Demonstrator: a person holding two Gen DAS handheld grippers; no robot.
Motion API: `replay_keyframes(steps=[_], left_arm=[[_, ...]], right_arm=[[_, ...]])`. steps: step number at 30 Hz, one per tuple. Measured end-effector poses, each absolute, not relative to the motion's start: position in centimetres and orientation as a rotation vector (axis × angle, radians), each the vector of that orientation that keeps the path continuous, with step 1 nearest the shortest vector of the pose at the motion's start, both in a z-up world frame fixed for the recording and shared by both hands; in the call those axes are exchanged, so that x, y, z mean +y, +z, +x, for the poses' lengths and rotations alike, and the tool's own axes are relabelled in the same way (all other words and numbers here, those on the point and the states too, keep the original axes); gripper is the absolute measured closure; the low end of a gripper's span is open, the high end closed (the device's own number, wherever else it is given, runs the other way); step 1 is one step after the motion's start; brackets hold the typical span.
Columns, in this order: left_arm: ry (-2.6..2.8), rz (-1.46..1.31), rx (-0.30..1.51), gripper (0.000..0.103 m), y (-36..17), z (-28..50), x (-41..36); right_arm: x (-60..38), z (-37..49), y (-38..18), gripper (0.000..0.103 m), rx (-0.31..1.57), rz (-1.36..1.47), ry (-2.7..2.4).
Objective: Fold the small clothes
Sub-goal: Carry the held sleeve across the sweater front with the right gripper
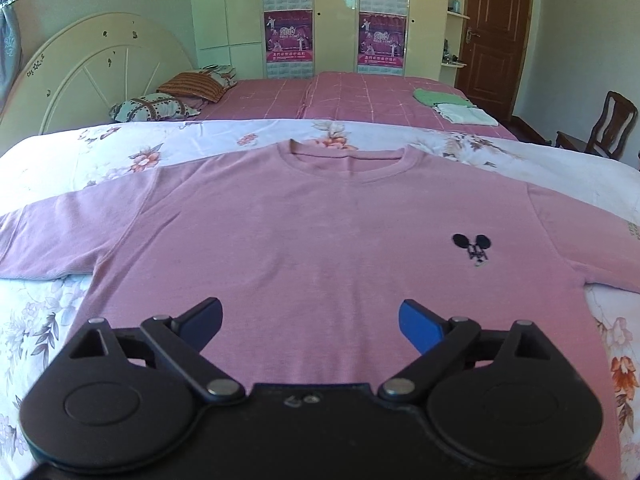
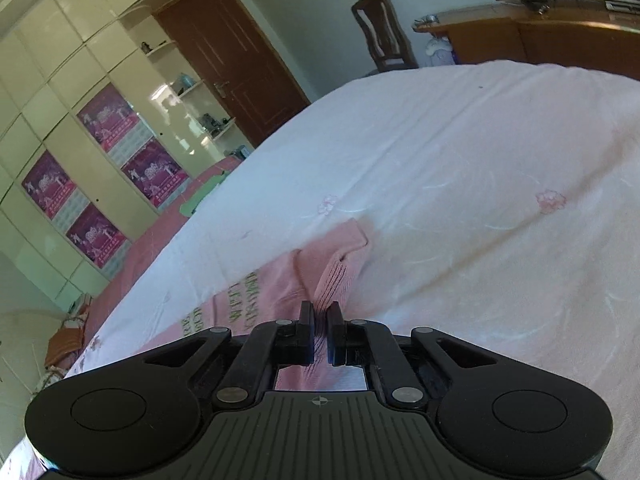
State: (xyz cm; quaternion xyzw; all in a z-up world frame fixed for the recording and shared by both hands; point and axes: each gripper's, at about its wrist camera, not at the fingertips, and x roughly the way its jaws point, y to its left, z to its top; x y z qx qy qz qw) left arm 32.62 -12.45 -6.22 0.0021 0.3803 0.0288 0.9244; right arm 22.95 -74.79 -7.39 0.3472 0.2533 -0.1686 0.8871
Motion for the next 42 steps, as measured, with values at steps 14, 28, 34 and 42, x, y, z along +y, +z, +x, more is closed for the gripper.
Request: replay_keyframes(steps=[14, 28, 34, 42], left_arm=[[0.052, -0.029, 0.789, 0.009, -7.9, 32.4, -1.9], [0.042, -0.090, 0.791, 0.008, -8.1, 33.5, 7.5], [-0.088, -0.143, 0.782, 0.007, -8.2, 35.3, 6.3], [-0.378, -0.205, 0.811, 0.034, -10.3, 42.5, -4.5]], right_arm=[[-50.4, 28.4, -4.5, 0.098, 0.590, 0.480, 0.041], [-26.0, 35.3, -8.4, 0.098, 0.752, 0.324, 0.272], [-23.5, 34.4, -8.3, 0.048, 0.692, 0.225, 0.280], [-33.0, 29.5, -7.2, 0.049, 0.666, 0.402, 0.069]])
